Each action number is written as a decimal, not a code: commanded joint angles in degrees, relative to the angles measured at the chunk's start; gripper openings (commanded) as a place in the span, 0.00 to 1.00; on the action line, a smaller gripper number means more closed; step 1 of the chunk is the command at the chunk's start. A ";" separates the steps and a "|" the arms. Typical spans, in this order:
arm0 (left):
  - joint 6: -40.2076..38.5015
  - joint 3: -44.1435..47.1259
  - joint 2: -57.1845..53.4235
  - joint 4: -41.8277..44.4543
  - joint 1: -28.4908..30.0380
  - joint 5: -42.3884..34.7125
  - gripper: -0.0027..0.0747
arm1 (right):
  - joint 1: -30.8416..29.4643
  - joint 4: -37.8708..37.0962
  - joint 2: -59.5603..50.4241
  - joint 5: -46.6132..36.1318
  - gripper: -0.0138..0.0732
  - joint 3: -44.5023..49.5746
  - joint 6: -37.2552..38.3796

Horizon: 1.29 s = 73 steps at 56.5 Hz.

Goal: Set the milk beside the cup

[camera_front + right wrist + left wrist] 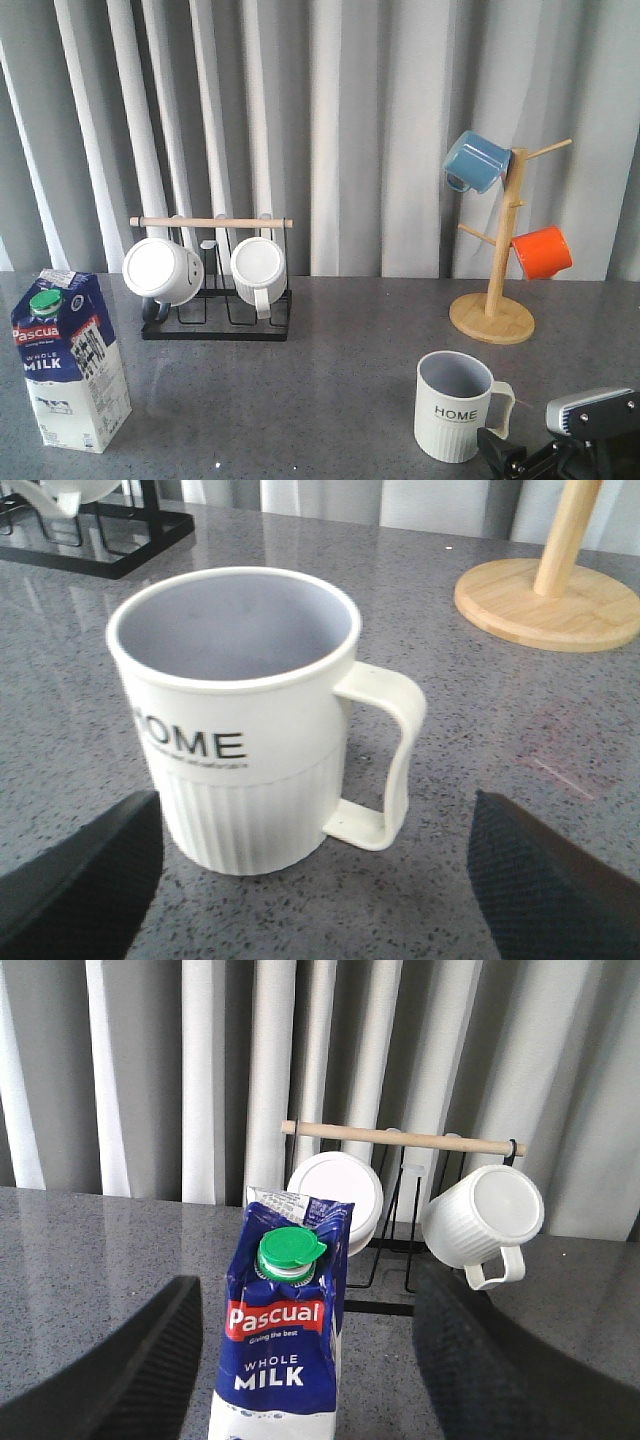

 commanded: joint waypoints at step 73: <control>-0.02 -2.09 -0.51 -0.56 -0.26 -4.57 0.62 | -0.19 15.54 7.81 -23.05 0.84 1.87 -11.14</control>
